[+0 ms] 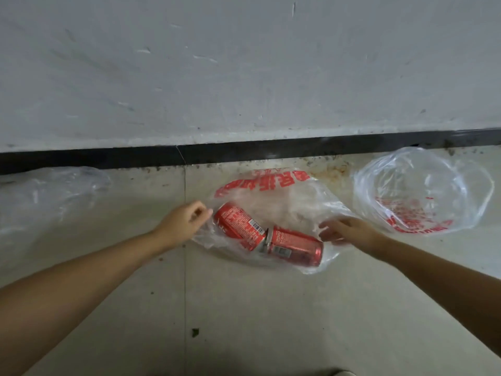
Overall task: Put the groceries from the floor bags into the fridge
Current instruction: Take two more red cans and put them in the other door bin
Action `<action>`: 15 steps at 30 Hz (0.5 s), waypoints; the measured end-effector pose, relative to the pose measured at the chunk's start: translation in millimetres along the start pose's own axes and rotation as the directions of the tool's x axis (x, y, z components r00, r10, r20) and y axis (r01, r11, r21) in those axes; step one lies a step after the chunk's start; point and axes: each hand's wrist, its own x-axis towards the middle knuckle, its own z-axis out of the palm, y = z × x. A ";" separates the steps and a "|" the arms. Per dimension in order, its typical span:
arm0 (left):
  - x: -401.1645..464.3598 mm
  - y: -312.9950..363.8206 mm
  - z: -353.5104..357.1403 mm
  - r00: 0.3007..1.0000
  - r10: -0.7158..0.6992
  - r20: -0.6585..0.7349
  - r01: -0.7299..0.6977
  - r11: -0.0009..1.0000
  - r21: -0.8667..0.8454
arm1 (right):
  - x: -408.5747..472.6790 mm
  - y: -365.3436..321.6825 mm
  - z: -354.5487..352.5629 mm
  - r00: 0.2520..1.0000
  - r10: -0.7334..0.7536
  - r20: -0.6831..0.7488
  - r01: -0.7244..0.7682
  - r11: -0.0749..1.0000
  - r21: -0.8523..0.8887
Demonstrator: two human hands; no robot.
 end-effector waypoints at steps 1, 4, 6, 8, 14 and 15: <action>9.3 8.1 -1.9 0.996 -0.079 -0.030 0.077 0.994 -0.071 | 7.3 -7.0 -4.1 0.999 0.015 0.048 -0.017 0.999 0.045; 31.8 29.3 -0.9 0.962 -0.250 0.107 0.266 0.947 -0.181 | 22.6 -23.3 -5.4 0.971 0.102 0.218 -0.120 0.990 0.071; 40.0 37.5 10.1 0.946 -0.244 0.215 0.287 0.936 -0.202 | 25.2 -32.2 5.5 0.943 0.126 0.309 -0.146 0.988 0.043; 43.6 38.5 21.3 0.950 -0.179 0.256 0.232 0.953 -0.193 | 24.0 -36.6 19.3 0.940 0.090 0.330 -0.086 0.996 -0.027; 37.0 45.9 12.6 0.995 0.001 0.095 -0.041 0.909 0.415 | 14.8 -28.1 23.5 0.961 -0.255 0.104 0.256 0.686 -0.681; 32.1 50.7 11.4 0.998 0.069 -0.014 -0.054 0.873 0.485 | 10.3 -28.0 26.5 0.951 -0.290 0.111 0.280 0.647 -0.710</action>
